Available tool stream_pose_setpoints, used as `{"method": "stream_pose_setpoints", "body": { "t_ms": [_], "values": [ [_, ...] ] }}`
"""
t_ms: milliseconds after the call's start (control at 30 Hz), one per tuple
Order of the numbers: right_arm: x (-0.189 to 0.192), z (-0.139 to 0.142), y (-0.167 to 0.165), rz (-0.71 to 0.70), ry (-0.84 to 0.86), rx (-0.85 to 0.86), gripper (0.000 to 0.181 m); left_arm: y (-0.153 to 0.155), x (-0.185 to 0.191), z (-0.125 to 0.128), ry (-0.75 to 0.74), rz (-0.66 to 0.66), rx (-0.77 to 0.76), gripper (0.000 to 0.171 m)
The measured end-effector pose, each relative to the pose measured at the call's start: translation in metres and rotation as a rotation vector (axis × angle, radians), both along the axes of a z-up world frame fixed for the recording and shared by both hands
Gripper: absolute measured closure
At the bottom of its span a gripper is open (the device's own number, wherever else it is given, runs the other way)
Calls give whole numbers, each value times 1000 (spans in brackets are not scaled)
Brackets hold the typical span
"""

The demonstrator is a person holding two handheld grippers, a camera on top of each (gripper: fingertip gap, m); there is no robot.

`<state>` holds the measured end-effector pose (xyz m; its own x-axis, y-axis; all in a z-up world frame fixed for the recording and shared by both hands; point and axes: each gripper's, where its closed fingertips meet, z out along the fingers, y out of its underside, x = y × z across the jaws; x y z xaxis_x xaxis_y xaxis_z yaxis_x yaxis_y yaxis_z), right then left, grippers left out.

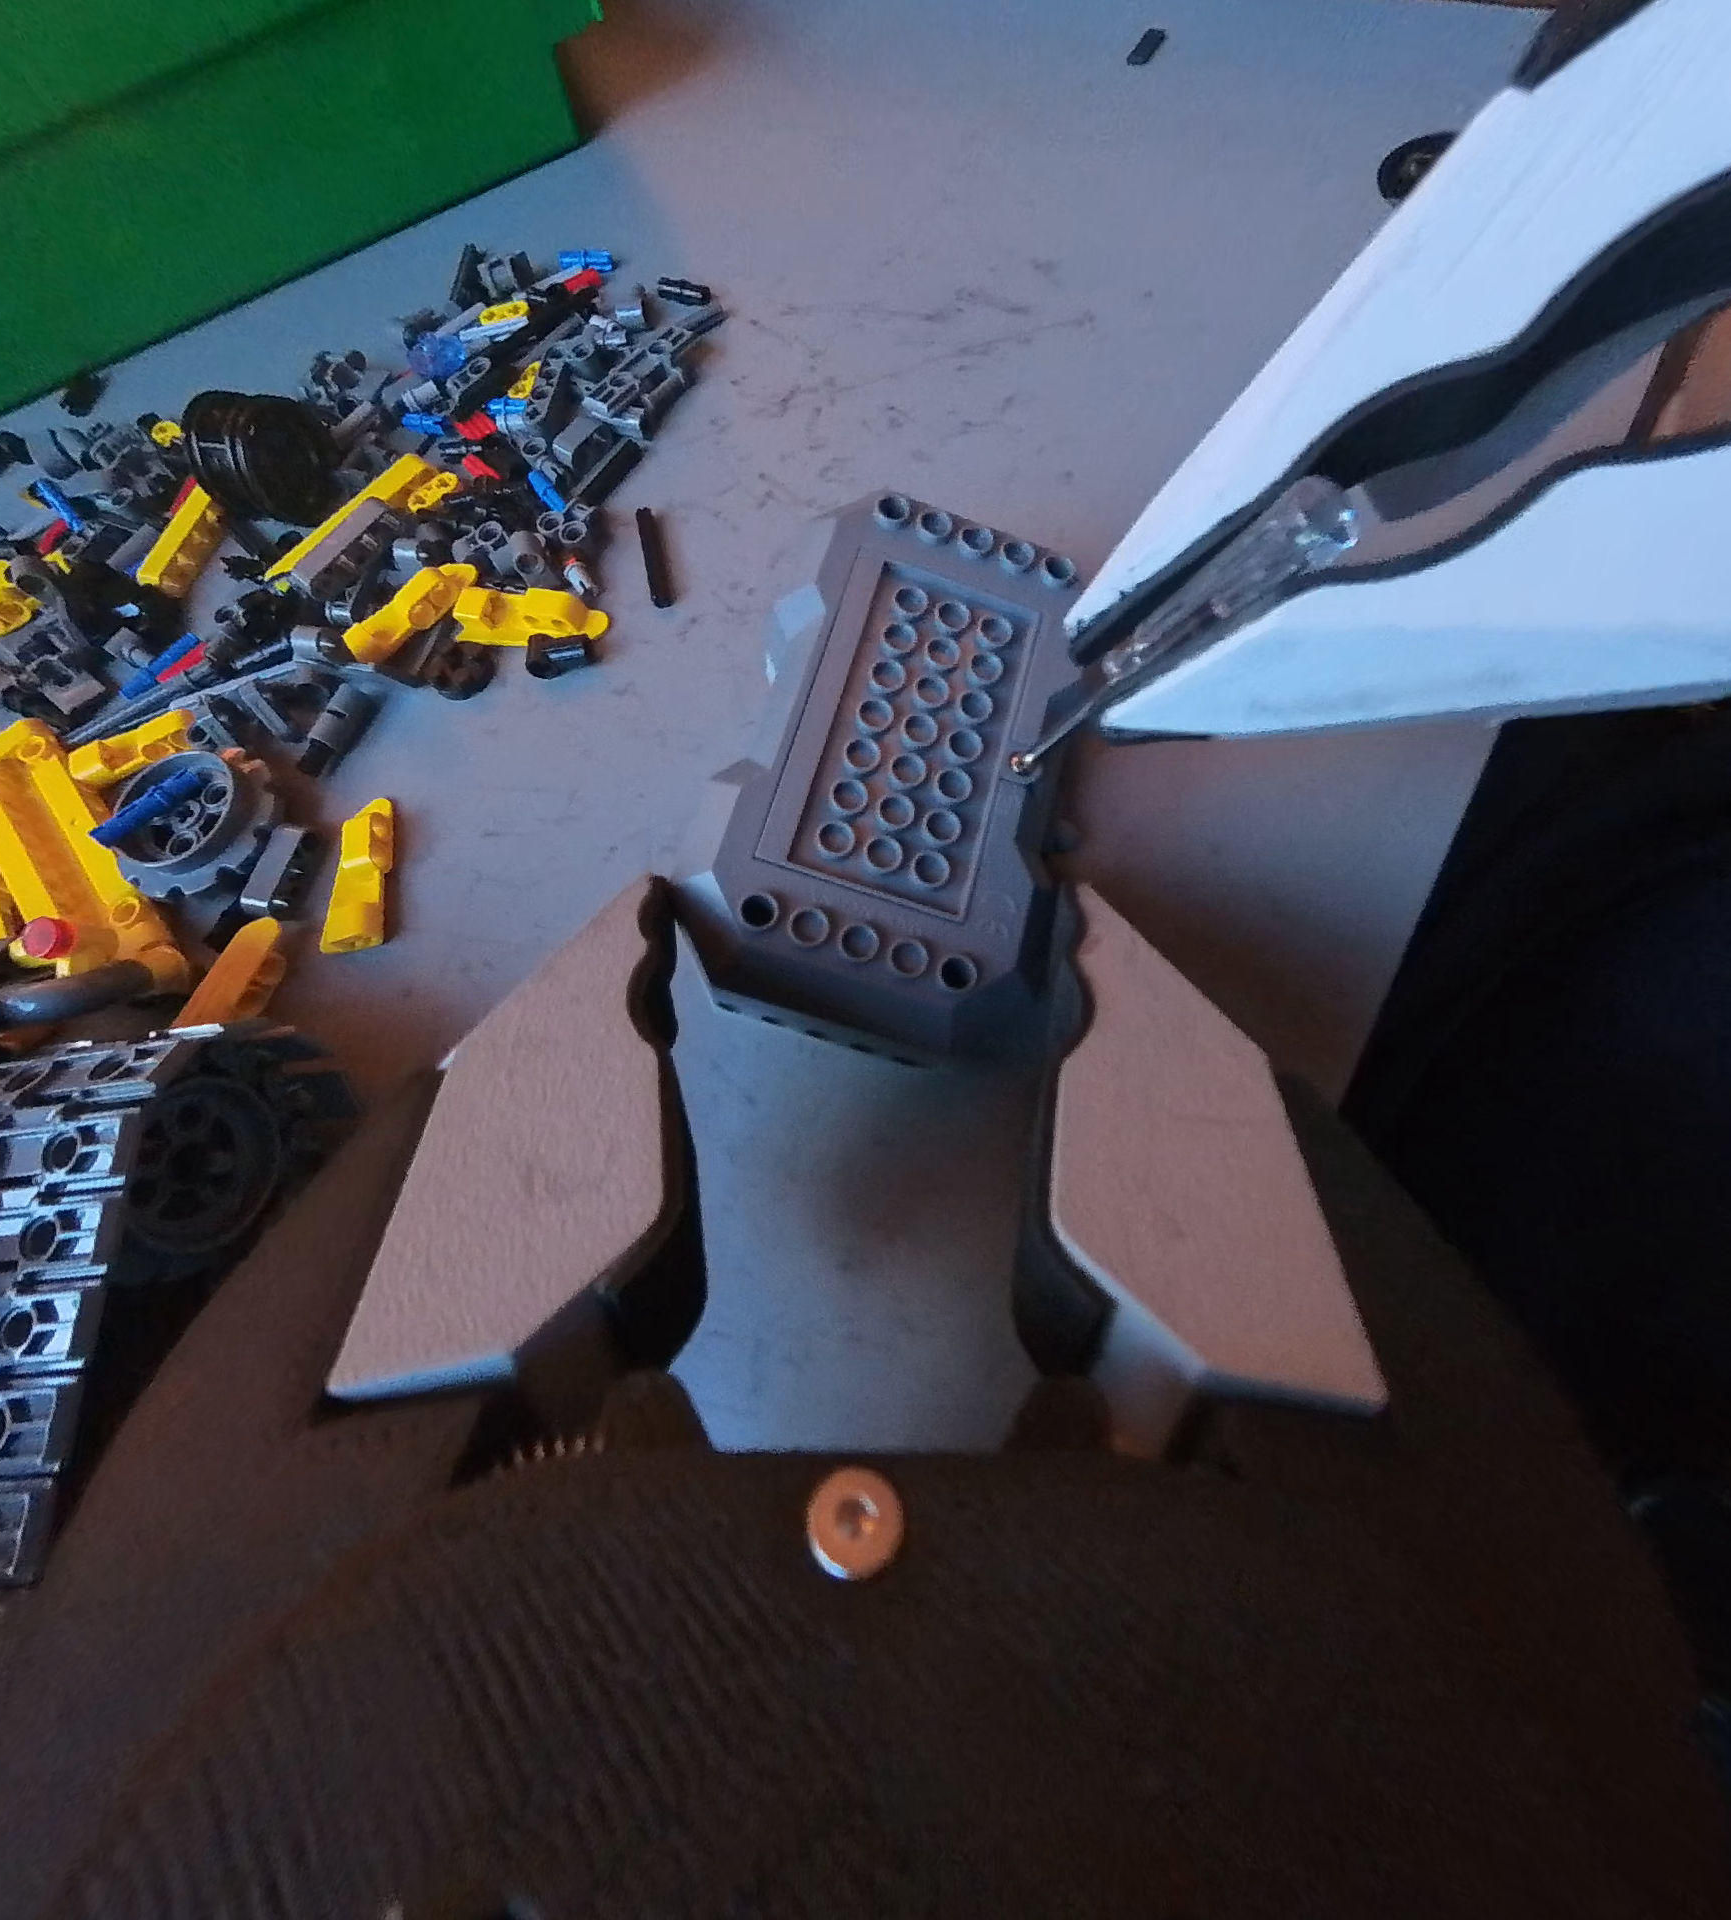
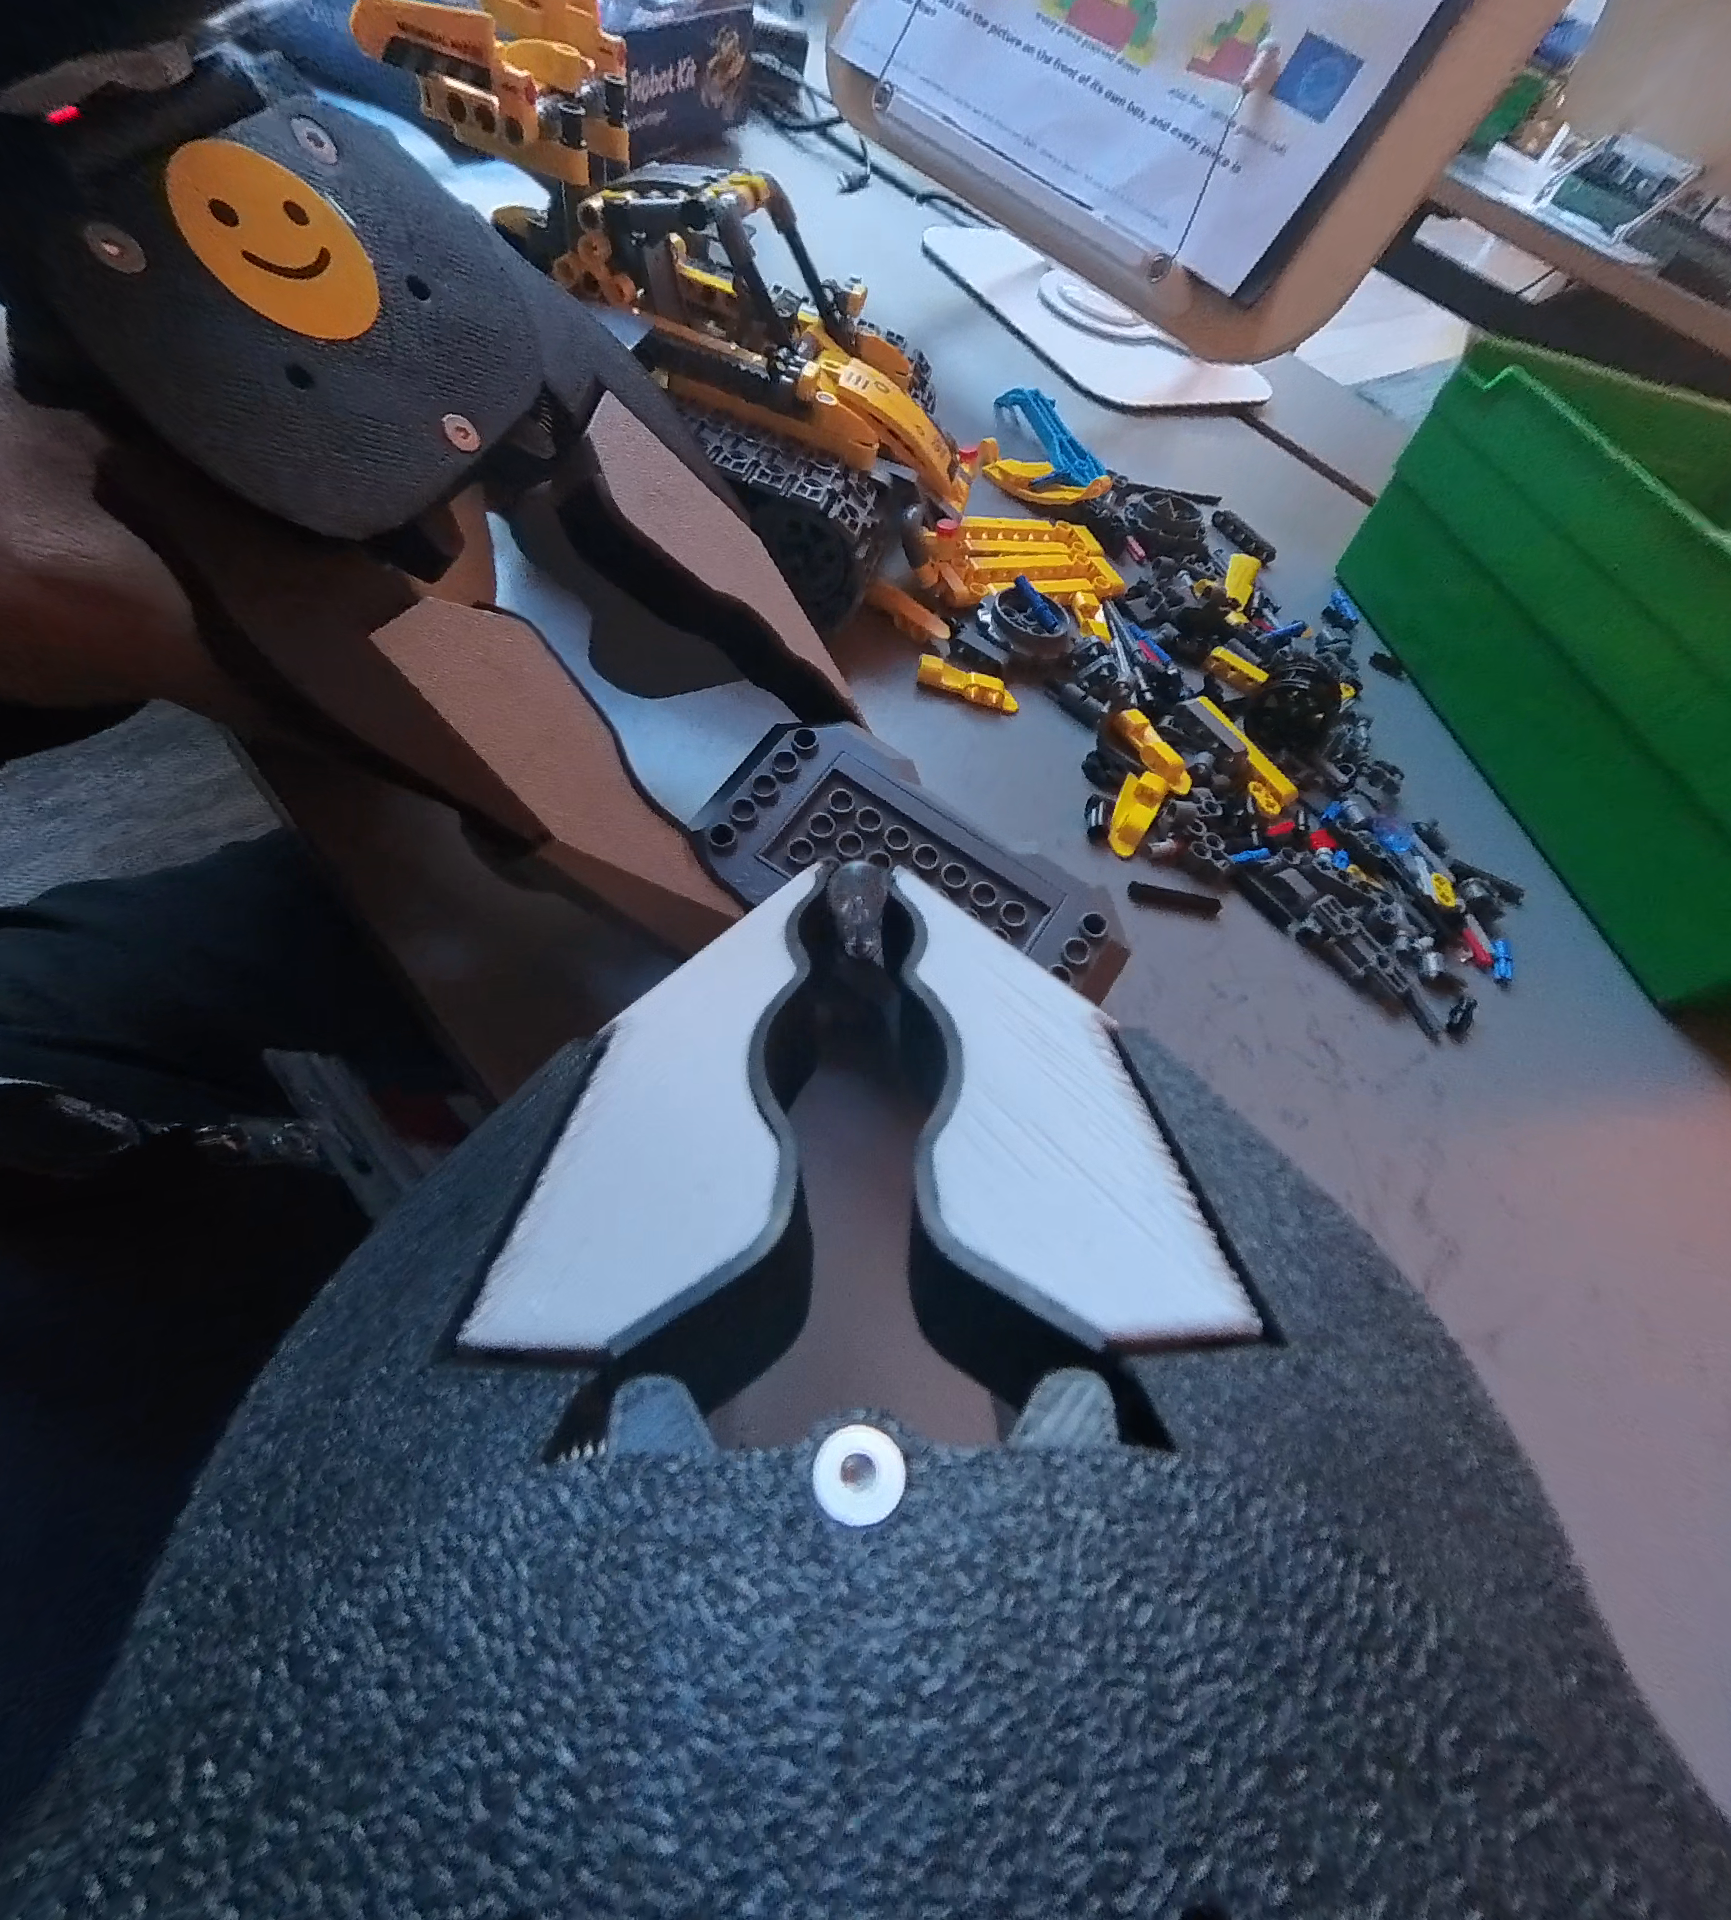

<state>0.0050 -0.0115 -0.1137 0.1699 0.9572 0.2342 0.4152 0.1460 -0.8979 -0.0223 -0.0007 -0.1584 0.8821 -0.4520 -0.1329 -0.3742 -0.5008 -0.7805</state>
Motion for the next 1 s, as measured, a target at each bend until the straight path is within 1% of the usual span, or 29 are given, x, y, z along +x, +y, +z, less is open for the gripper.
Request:
{"method": "stream_pose_setpoints", "body": {
  "t_ms": [133,200,300,500,567,633,700,833,900,1000],
  "values": [
    [-2,-1,-3,14,11,105,173,0,-1,0,4,17,1,102],
    [-2,-1,-5,35,5,128,173,0,-1,0,3,13,0,102],
    [-2,-1,-5,133,-23,131,174,-1,-1,0,3,-19,0,103],
    [0,-2,-4,425,-87,106,174,-2,-2,0,6,-75,1,103],
    [0,-2,-3,510,-124,73,174,-2,-2,0,8,-94,2,103],
    [-1,-1,-4,599,-160,81,174,-2,-2,0,7,-112,1,103],
    [-2,-2,-7,687,-205,104,174,-2,-2,0,7,-131,1,103],
    [-2,-3,-11,886,-301,205,174,-2,-3,0,3,-165,-1,103],
    [-2,-4,-14,1008,-335,257,174,-2,-3,0,4,-178,-1,103],
    [0,-4,-17,1196,-375,289,174,-3,-3,0,4,-208,0,103]
  ]
}}
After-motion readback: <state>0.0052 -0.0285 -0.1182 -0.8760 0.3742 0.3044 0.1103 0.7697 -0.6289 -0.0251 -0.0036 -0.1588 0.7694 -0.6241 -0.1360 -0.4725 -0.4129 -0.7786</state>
